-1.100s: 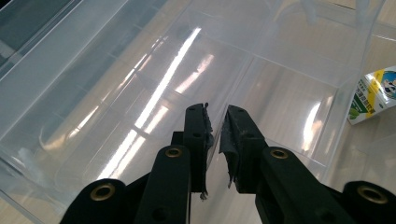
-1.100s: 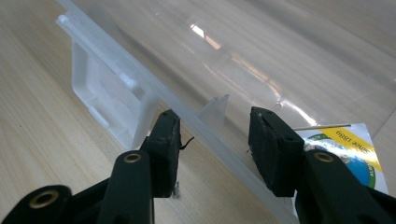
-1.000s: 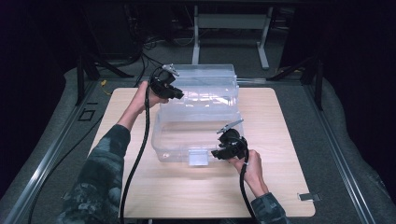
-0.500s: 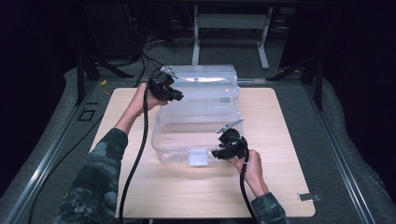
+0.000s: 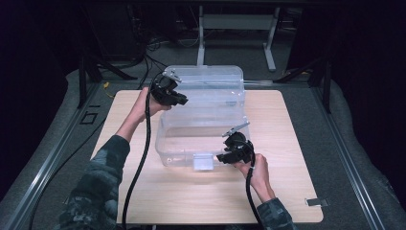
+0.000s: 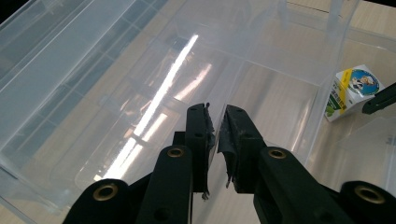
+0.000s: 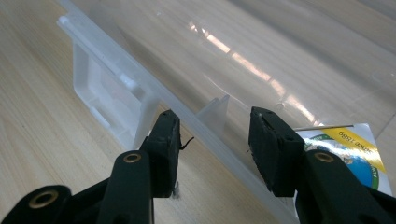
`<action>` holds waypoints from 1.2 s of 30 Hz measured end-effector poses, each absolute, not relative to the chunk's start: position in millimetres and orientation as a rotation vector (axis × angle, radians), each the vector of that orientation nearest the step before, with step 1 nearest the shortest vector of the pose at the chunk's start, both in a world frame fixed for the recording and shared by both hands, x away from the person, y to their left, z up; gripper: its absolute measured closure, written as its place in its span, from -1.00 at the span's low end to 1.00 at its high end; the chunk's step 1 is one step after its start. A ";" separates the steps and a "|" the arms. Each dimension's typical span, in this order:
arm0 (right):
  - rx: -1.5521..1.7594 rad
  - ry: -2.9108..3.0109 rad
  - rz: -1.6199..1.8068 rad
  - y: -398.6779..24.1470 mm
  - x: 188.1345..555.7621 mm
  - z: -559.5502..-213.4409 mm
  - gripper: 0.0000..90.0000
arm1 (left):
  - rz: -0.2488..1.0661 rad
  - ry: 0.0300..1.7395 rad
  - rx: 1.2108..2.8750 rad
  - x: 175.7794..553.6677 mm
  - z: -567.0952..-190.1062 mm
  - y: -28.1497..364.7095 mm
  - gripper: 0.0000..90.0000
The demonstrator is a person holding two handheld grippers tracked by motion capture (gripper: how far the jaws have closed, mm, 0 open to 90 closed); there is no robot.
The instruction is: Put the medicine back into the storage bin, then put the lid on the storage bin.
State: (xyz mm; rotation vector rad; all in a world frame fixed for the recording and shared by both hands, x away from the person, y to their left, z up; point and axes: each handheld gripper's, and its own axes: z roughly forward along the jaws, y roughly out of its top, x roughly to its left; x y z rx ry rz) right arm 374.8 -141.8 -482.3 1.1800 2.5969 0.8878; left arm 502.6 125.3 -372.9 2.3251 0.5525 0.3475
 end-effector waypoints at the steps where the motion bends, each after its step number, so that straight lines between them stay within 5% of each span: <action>1: 1.182 2.597 0.887 -141.8 374.8 -482.2 0.20 | 0.347 0.552 2.321 501.6 -372.9 126.0 0.78; 36: 1.182 2.596 0.879 -141.1 374.5 -482.2 0.19 | 0.347 0.545 2.266 469.6 -374.4 133.7 0.78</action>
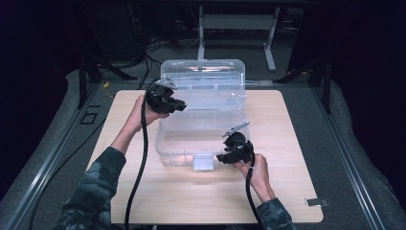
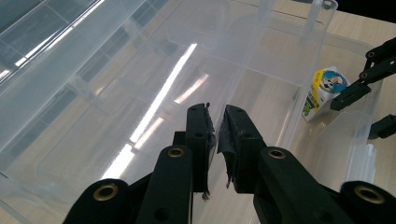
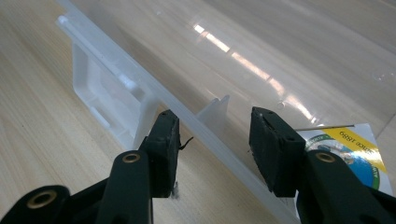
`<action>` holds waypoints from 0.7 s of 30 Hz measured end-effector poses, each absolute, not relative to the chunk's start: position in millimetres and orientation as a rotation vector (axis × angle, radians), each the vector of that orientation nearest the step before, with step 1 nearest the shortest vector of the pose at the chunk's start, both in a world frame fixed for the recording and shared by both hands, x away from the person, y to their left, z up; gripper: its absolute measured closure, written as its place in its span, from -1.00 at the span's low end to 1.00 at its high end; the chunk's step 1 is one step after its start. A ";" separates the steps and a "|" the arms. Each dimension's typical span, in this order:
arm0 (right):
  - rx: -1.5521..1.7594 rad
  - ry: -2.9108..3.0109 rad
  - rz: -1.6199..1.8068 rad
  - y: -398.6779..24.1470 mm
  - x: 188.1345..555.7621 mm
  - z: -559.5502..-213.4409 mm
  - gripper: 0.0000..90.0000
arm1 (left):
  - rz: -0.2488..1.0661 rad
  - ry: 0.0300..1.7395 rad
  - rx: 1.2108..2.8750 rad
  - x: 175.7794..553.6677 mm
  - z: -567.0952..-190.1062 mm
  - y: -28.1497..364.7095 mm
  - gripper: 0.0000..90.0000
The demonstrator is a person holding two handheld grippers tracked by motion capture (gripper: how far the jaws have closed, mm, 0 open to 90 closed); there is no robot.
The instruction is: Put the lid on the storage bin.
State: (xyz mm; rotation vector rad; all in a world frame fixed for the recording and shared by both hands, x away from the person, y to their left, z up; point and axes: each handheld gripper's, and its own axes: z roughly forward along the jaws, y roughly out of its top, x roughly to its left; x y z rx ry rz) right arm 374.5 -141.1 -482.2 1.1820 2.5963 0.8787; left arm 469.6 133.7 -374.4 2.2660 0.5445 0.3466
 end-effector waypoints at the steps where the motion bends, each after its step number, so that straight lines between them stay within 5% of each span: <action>1: 1.182 2.595 0.877 -141.1 374.5 -482.2 0.19 | 0.345 0.547 2.261 468.5 -374.8 133.9 0.78; 21: 1.181 2.593 0.872 -140.5 373.9 -482.2 0.18 | 0.354 0.539 2.236 451.3 -378.9 136.8 0.78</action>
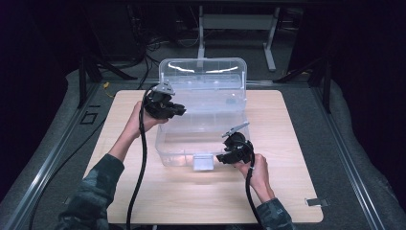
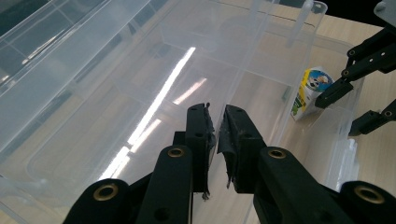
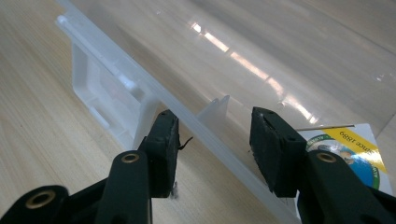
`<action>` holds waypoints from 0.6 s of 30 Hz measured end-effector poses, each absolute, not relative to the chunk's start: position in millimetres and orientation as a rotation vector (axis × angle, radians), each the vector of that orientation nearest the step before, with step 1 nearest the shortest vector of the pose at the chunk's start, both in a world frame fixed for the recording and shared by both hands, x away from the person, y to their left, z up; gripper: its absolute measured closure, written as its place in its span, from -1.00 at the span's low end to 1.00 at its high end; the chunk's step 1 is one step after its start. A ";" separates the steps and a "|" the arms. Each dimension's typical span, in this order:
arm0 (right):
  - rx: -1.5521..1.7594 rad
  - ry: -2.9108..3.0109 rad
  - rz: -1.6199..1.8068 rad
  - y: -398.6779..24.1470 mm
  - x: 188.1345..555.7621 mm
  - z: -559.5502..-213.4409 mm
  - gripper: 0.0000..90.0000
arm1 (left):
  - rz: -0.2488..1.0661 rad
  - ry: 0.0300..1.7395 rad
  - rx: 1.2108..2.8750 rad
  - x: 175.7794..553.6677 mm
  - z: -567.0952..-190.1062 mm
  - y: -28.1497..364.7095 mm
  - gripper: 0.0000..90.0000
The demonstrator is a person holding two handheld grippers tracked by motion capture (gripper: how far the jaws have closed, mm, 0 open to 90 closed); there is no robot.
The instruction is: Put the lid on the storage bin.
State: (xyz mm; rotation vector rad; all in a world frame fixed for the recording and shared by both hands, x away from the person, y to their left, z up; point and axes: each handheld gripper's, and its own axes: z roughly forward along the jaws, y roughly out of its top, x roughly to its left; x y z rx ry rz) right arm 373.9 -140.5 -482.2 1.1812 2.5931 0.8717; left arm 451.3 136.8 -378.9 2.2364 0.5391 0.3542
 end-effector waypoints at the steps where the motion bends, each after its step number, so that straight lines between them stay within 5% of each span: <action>1: 1.181 2.593 0.871 -140.5 373.9 -482.2 0.18 | 0.350 0.541 2.235 450.2 -379.3 137.1 0.78; 18: 1.179 2.592 0.869 -140.3 373.7 -482.5 0.16 | 0.342 0.546 2.200 436.6 -385.1 138.9 0.78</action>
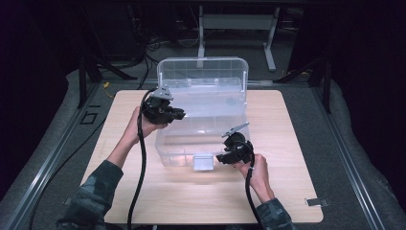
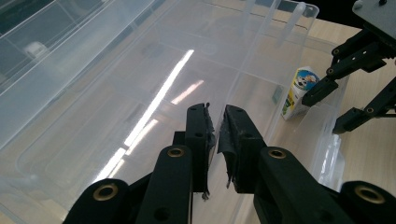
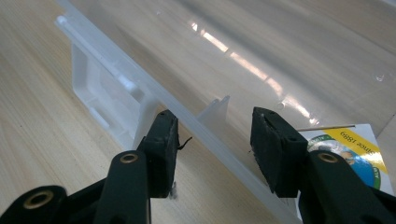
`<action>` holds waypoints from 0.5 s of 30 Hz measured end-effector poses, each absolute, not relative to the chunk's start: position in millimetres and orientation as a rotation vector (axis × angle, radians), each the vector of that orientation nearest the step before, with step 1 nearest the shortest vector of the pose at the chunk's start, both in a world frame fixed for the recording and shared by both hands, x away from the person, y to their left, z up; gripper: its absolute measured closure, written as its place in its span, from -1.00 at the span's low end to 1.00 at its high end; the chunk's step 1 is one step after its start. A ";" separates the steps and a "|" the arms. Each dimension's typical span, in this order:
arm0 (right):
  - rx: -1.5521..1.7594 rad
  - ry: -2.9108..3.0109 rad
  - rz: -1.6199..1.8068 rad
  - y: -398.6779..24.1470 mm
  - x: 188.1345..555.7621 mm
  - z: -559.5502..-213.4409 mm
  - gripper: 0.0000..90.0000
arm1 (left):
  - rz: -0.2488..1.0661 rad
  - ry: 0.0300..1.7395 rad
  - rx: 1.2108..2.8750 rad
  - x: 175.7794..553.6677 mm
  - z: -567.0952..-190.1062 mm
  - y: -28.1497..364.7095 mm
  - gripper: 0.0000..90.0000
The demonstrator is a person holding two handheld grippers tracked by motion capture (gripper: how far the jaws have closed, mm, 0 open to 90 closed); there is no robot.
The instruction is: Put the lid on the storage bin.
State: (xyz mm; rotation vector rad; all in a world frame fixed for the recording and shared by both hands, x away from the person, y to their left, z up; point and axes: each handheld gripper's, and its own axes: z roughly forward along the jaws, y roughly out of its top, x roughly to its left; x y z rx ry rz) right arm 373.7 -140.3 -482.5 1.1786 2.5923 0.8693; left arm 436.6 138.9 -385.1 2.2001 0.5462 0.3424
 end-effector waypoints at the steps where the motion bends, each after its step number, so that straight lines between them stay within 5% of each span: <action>1: 1.178 2.591 0.870 -140.2 373.7 -482.5 0.16 | 0.349 0.541 2.204 435.3 -385.5 139.0 0.78; 15: 1.175 2.592 0.882 -140.3 373.8 -483.1 0.14 | 0.359 0.541 2.185 422.8 -391.8 141.2 0.77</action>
